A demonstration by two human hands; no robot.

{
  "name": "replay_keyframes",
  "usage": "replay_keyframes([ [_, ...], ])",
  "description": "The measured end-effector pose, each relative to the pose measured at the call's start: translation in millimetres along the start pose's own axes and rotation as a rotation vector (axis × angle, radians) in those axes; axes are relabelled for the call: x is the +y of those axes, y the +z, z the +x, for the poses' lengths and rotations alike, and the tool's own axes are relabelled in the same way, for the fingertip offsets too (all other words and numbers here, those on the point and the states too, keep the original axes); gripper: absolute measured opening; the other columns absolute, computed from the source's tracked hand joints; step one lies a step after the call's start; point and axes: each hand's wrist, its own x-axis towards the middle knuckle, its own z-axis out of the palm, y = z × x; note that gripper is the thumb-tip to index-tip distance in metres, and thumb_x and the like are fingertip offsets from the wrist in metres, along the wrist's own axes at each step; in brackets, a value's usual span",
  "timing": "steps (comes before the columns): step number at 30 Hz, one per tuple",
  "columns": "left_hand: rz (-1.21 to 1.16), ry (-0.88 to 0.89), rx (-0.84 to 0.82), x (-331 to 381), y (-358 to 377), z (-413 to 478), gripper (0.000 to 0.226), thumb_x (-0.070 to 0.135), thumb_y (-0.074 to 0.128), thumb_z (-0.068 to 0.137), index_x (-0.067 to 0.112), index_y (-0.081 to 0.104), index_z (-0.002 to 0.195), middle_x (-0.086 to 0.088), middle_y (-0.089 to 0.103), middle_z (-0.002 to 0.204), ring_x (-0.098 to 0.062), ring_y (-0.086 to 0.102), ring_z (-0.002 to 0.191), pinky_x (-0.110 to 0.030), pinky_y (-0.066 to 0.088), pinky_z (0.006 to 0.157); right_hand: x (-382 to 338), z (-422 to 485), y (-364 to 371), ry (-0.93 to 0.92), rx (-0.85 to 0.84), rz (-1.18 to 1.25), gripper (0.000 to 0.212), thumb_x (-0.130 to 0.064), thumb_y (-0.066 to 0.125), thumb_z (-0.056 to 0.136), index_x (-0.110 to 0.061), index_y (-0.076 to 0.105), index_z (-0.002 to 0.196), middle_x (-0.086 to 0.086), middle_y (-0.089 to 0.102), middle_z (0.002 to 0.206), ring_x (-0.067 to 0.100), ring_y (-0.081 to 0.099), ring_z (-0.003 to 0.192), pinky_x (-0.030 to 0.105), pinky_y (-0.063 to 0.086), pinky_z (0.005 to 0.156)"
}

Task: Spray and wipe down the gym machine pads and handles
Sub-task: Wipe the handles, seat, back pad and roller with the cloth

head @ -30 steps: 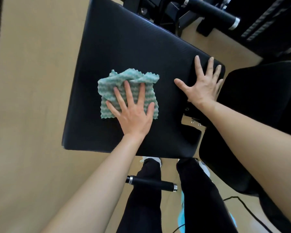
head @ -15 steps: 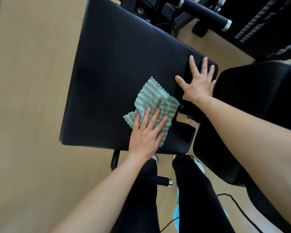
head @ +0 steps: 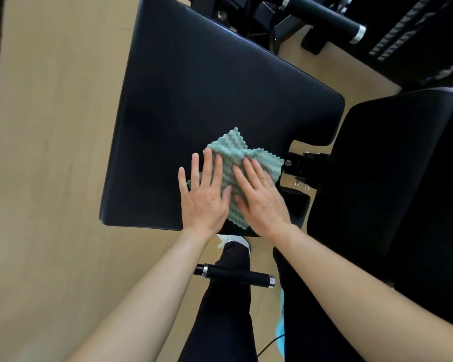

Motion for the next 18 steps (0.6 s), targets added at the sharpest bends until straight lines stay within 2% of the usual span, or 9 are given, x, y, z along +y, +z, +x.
replay_keyframes([
  [3,-0.001,-0.014,0.032,17.5,-11.5,30.3,0.073,0.047,0.038,0.107,0.017,0.008,0.167,-0.007,-0.004,0.175,-0.035,-0.007,0.16,-0.059,-0.005,0.125,19.0,28.3,-21.1,0.083,-0.034,-0.056,0.069,-0.041,0.045,0.107,-0.022,0.013,0.165,0.008,0.004,0.173,0.023,-0.001,0.16,0.042,0.008,0.13],
  [6,0.018,0.023,0.044,37.1,-24.5,70.8,0.074,0.047,0.038,0.107,0.017,0.005,0.166,-0.007,-0.006,0.174,-0.042,-0.007,0.159,-0.063,-0.002,0.125,38.4,57.8,-43.7,0.198,-0.044,-0.073,0.072,-0.047,0.04,0.107,-0.024,0.003,0.165,0.006,-0.007,0.173,0.021,-0.009,0.16,0.039,-0.002,0.13],
  [9,0.026,0.061,0.017,55.5,-31.5,104.9,0.074,0.047,0.038,0.107,0.019,0.003,0.166,-0.006,-0.011,0.174,-0.046,-0.01,0.157,-0.065,-0.003,0.124,53.1,76.1,-60.1,0.291,-0.04,-0.042,0.075,-0.049,0.04,0.107,-0.024,-0.001,0.165,0.005,-0.012,0.173,0.02,-0.012,0.159,0.041,0.0,0.131],
  [12,0.044,0.096,0.008,57.7,-30.4,109.2,0.07,0.047,0.037,0.107,0.026,0.005,0.166,-0.006,-0.01,0.174,-0.048,-0.008,0.157,-0.068,0.0,0.124,48.7,73.3,-57.1,0.366,0.025,0.021,0.074,-0.046,0.041,0.108,-0.023,0.001,0.166,0.006,-0.011,0.173,0.022,-0.011,0.16,0.043,0.009,0.131],
  [15,0.072,0.202,0.018,46.6,-22.5,76.6,0.067,0.048,0.036,0.108,0.031,0.006,0.166,-0.006,-0.007,0.175,-0.046,-0.005,0.158,-0.068,0.006,0.124,26.0,41.9,-29.8,0.464,0.04,0.071,0.073,-0.041,0.036,0.109,-0.019,-0.005,0.165,0.01,-0.017,0.172,0.026,-0.009,0.16,0.044,0.018,0.129],
  [18,0.044,0.229,-0.021,38.0,-9.4,19.3,0.069,0.046,0.041,0.108,0.032,0.008,0.166,-0.006,-0.006,0.175,-0.043,-0.006,0.159,-0.067,0.005,0.125,1.8,-6.9,-4.6,0.533,-0.051,0.148,0.076,-0.039,0.036,0.11,-0.02,-0.015,0.163,0.013,-0.023,0.17,0.029,-0.007,0.16,0.047,0.015,0.13],
])
